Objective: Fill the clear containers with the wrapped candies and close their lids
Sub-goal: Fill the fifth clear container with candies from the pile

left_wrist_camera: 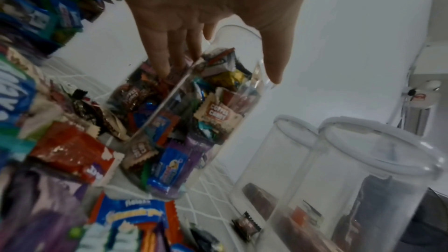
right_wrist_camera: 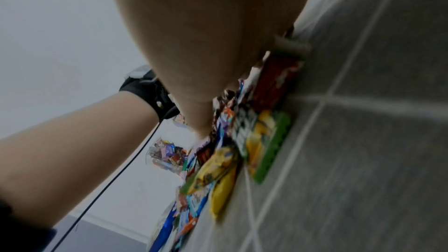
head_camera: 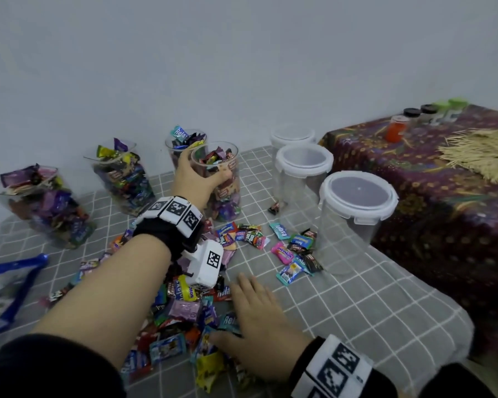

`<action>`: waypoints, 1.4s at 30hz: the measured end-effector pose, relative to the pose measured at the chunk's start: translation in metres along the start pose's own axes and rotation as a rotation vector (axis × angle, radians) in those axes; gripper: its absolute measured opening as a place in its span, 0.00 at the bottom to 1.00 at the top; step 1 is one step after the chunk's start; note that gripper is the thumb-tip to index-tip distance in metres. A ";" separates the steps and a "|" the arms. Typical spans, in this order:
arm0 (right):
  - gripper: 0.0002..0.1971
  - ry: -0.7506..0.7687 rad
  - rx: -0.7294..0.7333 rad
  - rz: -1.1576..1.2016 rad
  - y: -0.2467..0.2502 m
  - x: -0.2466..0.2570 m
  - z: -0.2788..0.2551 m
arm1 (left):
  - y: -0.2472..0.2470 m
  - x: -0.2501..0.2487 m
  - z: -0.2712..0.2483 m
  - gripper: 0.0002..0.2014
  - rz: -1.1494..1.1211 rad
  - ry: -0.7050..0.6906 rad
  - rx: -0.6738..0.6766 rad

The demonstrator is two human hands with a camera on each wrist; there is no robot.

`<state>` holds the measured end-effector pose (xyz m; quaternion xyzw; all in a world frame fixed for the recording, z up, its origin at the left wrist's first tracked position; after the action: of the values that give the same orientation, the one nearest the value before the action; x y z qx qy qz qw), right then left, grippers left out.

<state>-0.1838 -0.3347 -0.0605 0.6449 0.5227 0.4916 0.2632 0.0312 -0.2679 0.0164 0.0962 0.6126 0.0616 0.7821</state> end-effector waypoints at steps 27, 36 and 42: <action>0.38 -0.248 -0.332 -0.246 -0.012 -0.122 -0.062 | -0.099 -0.088 0.014 0.33 0.120 -0.049 0.207; 0.36 -0.230 -0.519 -0.304 -0.013 -0.123 -0.062 | -0.133 -0.077 0.053 0.42 0.268 0.137 0.400; 0.36 -0.224 -0.570 -0.356 -0.012 -0.124 -0.061 | -0.150 -0.080 0.064 0.46 0.558 0.054 0.450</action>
<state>-0.2405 -0.4576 -0.0924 0.4945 0.4366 0.4903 0.5697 0.0708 -0.4360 0.0726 0.4280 0.5813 0.1389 0.6779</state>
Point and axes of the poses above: each hand's wrist, its own z-axis towards the middle knuckle, its own y-axis out of the back of the hand, x = y × z, the point moved 4 cm from there along z, towards the middle knuckle, and after that the axes turned 8 degrees about -z, right-handed, at the moved point
